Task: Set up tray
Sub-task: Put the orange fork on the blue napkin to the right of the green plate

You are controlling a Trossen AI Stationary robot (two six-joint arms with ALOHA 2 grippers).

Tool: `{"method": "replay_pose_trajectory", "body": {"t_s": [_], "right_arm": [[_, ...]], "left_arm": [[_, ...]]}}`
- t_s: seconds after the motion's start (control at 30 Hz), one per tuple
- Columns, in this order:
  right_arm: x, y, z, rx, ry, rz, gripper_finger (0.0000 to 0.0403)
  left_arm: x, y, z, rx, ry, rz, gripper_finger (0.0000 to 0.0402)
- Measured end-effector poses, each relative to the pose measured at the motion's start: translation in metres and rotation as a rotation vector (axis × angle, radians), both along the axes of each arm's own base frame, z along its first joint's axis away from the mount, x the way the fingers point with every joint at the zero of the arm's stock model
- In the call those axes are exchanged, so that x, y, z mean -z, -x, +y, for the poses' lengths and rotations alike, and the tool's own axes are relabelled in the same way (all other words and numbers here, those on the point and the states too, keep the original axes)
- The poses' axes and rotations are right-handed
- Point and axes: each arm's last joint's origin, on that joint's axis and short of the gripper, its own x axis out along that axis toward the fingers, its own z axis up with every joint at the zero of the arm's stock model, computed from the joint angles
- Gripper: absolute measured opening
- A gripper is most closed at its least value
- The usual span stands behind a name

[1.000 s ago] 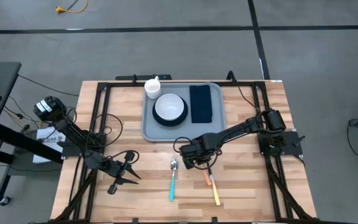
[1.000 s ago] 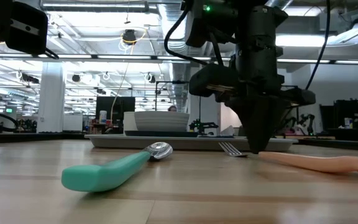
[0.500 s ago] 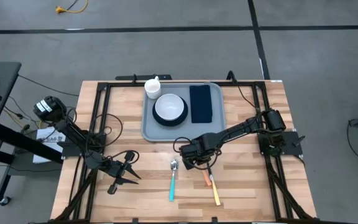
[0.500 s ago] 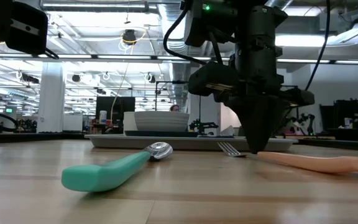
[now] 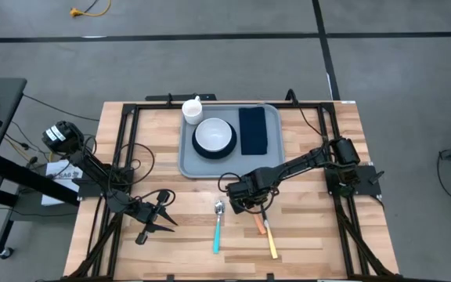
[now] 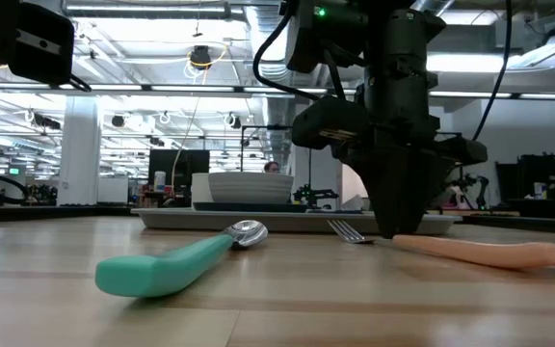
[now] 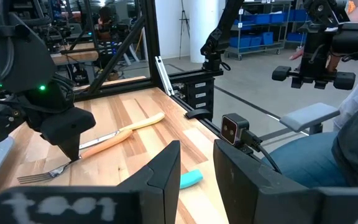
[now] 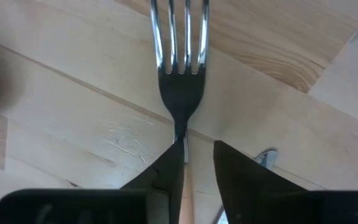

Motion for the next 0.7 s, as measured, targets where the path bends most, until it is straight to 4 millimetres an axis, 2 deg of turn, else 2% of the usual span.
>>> {"method": "replay_pose_trajectory", "body": {"t_s": [0.23, 0.7], "right_arm": [[-0.0001, -0.0001, 0.0001, -0.004, 0.000, -0.001, 0.0103], [-0.0005, -0.0012, 0.0011, -0.028, -0.025, -0.012, 0.0103]], "left_arm": [[0.0000, 0.0000, 0.0000, 0.000, 0.000, 0.000, 0.0087], [0.0000, -0.0001, 0.0001, 0.000, 0.000, 0.000, 0.0087]]}}
